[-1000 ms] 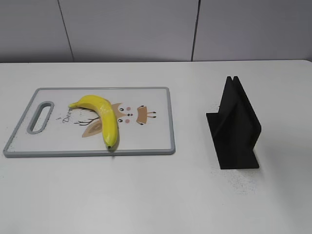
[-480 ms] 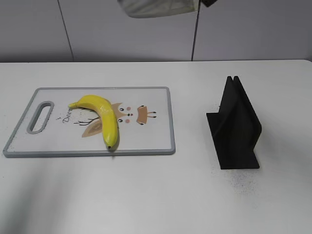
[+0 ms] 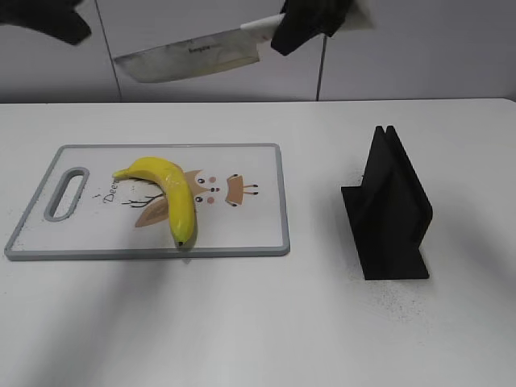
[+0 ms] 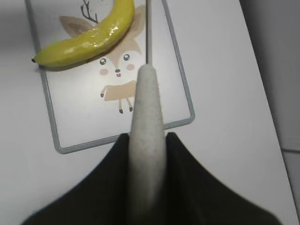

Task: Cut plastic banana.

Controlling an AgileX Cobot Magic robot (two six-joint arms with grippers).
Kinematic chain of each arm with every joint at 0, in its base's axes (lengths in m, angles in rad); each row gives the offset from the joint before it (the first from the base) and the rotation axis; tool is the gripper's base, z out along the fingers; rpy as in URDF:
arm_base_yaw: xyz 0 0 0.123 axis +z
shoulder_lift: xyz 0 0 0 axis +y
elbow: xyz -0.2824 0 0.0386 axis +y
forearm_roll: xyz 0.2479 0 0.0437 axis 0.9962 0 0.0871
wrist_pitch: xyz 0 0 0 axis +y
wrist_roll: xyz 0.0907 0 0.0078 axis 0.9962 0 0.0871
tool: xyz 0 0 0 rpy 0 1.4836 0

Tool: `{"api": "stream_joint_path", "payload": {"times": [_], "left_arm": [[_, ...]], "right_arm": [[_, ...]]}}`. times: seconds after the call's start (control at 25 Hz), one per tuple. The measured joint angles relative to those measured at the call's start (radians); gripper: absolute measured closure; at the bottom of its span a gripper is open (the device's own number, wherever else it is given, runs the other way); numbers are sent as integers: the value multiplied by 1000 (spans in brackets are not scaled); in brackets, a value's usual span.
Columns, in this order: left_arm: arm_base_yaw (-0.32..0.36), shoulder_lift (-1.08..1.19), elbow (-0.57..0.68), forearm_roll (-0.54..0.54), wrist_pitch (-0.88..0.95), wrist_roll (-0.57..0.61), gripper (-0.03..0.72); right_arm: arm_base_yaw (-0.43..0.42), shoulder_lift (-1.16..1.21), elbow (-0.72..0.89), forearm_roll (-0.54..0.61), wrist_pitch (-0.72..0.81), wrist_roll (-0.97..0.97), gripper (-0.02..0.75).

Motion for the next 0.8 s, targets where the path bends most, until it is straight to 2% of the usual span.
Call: {"api": "stream_joint_path", "payload": {"times": [0.12,0.28,0.64,0.72,0.8], "left_arm": [[-31,69,0,1,22,35,162],[-37,147,0,11,22,45,163],[-37,227,0,25,-34,46,229],[-37,235,-1,25,-44,46,260],[-37,244,-2,27,-45,46,322]], "right_arm": [[0,31,-6,79,0,-96,574],[1,65,-6,180,-1,-182,574],[1,111,-9,244,-2,-262,574],[1,111,-9,245,-2,-274,574],[1,111,-9,249,-2,-276,574]]}}
